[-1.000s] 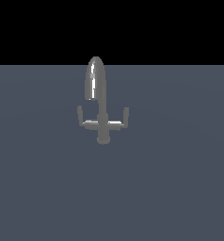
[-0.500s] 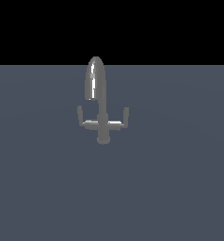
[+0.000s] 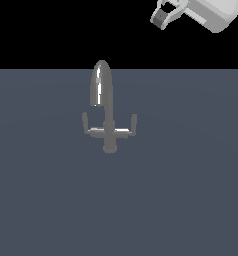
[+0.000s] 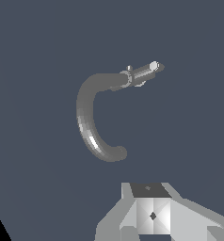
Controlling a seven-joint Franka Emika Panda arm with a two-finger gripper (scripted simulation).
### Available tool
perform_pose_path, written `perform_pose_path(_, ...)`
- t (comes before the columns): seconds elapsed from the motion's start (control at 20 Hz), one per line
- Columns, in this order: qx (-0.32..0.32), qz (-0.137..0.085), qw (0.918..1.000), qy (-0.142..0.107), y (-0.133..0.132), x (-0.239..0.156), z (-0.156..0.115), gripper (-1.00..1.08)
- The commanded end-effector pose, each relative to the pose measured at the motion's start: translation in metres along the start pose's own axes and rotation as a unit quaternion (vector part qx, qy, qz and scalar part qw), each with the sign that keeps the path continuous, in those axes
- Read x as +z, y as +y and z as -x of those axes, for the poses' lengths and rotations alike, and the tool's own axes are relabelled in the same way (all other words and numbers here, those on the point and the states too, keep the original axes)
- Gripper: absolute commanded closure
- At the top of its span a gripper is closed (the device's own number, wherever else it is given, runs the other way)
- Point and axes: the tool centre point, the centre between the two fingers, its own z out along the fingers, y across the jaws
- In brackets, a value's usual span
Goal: Turn on the faucet by rotating a designated handle.
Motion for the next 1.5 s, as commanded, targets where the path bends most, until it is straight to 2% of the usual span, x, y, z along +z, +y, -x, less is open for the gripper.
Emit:
perform_pose_path(0.0,0.01,-0.026,0.9996,-0.01,0.006,0.006,-0.015,1.08)
perform_pose_path(0.4,0.042,-0.108,0.9924,-0.042,0.023,0.029,-0.057,1.08)
perform_pose_path(0.75,0.07,-0.181,0.9784,-0.072,0.038,0.054,-0.093,1.08)
perform_pose_path(1.1,0.1,-0.256,0.9559,-0.103,0.05,0.085,-0.128,1.08)
perform_pose_path(1.45,0.131,-0.334,0.9235,-0.137,0.059,0.122,-0.161,1.08)
